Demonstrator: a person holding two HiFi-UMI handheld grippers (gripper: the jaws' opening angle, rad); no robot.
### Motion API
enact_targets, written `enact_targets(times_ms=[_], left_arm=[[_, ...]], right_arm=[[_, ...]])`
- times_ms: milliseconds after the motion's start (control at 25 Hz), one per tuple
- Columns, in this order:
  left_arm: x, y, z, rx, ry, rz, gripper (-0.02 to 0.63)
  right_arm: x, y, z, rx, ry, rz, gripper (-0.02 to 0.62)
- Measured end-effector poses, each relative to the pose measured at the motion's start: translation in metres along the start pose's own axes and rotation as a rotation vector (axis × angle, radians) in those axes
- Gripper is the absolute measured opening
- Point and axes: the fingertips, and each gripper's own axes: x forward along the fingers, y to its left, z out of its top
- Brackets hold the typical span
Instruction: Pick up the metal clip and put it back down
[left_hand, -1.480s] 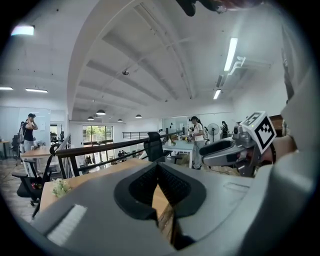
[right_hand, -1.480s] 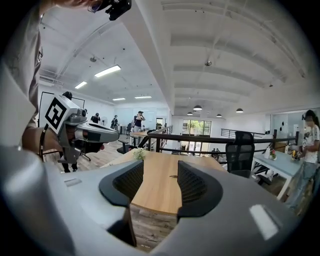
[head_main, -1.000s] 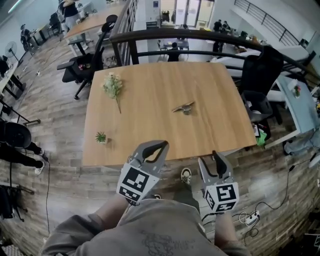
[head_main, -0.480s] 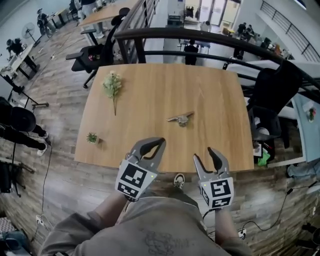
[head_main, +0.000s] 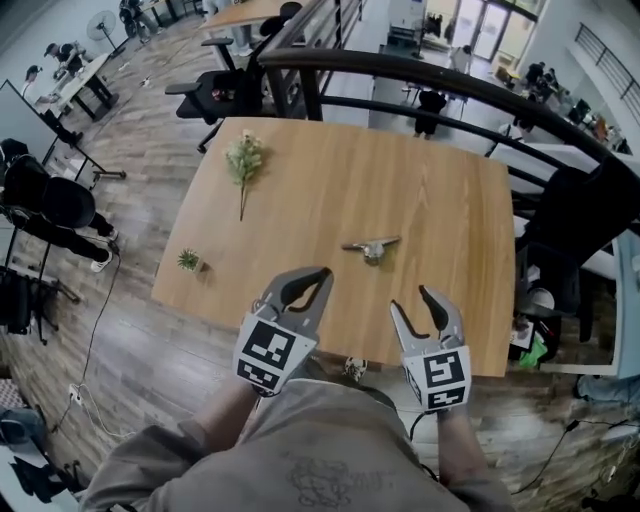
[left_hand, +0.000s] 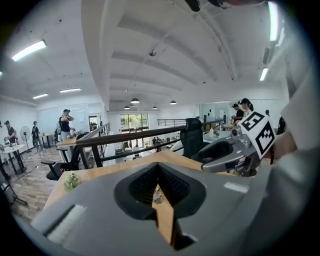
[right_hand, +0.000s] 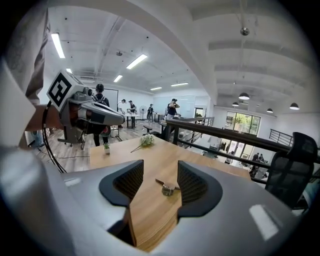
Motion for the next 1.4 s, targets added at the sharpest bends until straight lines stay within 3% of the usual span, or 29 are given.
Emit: enact_targets(times_ms=[320,680,1400], left_arm=[[0.010,0.018,-0.012,-0.020,0.030,0.020,0.002],[0.023,0.045,-0.025,-0.023,0.046,0.008,0.002],[0.090,0.069,-0.096,-0.022,0.189,-0.043,0.002]], right_arm=[[0.030,-0.008,0.004,-0.011,0.016,0.021,0.198],[0.063,-0.016,-0.001,-0.023,0.052,-0.020,0.198],[0.172,-0.031,-0.086,-0.268,0.365,-0.019,0.198]])
